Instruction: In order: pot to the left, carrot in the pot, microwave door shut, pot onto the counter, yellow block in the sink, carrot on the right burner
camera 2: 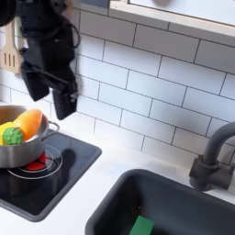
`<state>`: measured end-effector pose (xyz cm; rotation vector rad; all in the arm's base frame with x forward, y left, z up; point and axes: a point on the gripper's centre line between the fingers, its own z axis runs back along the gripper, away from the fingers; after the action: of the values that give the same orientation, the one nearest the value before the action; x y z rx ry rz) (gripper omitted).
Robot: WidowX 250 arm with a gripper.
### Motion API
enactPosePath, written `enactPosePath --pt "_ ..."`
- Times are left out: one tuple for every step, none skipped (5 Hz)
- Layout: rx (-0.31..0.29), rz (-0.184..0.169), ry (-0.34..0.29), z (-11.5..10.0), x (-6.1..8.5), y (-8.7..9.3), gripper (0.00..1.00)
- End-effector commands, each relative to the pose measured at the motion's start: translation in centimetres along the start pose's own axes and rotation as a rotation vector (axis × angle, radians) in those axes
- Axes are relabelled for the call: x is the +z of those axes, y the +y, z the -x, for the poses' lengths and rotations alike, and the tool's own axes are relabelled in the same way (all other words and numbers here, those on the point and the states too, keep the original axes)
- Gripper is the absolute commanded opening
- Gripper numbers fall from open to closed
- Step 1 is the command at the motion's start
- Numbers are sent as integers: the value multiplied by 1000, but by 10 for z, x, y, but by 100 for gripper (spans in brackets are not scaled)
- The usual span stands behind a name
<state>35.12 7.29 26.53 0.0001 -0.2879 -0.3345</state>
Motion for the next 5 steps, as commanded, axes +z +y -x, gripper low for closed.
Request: enactPosePath --pt "97 -58 54 7 -8 26 100" --pt "145 -66 88 5 -17 34 100" --pt "196 -82 135 6 -28 43 100" --pt "245 -90 178 5 -37 51 100" --pt "276 -95 210 8 -44 58 100"
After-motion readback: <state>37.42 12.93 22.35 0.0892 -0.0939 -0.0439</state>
